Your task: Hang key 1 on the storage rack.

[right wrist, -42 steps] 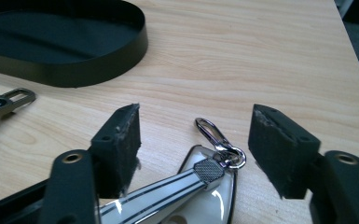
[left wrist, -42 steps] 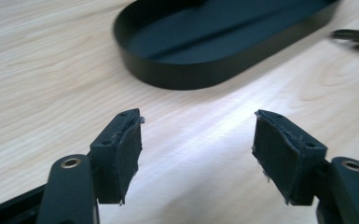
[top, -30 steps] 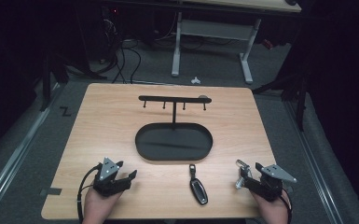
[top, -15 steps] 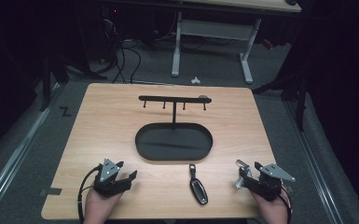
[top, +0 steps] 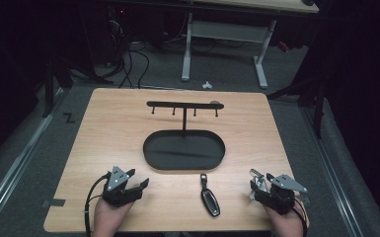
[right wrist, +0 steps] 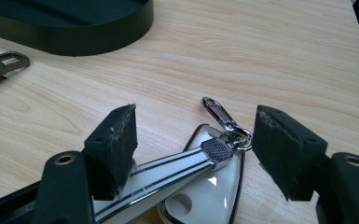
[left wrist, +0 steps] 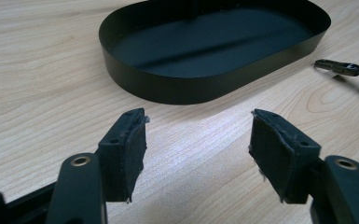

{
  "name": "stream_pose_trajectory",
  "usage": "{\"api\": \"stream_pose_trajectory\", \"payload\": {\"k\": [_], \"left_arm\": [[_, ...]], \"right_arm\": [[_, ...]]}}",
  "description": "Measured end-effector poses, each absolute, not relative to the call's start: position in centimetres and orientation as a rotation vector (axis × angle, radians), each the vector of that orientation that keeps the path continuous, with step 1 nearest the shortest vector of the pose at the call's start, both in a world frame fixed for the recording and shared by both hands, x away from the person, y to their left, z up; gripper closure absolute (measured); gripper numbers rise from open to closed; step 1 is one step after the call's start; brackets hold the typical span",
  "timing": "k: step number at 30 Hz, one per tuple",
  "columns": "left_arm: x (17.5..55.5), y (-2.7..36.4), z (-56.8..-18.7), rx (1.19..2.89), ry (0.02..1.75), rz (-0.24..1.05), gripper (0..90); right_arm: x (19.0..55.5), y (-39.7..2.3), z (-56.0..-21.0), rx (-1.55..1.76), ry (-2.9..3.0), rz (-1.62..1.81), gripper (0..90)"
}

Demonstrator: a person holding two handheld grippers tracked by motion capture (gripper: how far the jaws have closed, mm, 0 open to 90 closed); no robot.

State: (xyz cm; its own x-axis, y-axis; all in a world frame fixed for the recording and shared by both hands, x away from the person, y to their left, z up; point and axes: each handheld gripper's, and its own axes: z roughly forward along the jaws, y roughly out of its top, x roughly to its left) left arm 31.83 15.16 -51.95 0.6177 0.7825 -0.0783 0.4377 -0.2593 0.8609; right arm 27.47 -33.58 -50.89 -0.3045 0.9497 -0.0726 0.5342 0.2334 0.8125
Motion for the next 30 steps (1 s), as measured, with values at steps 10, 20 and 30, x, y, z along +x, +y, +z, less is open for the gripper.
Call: {"api": "stream_pose_trajectory", "payload": {"k": [10,20,30], "left_arm": [[31.9,14.8,-52.0,1.914,0.94,0.498,35.9],[31.8,14.5,-52.0,1.939,0.885,0.502,34.9],[31.8,14.7,-51.9,1.922,0.874,0.489,35.1]], "right_arm": [[27.6,-32.6,-51.0,1.332,1.997,0.907,33.6],[27.8,-31.4,-50.7,1.31,2.037,0.897,31.6],[28.8,-30.4,-49.9,1.376,2.132,0.797,31.7]]}}
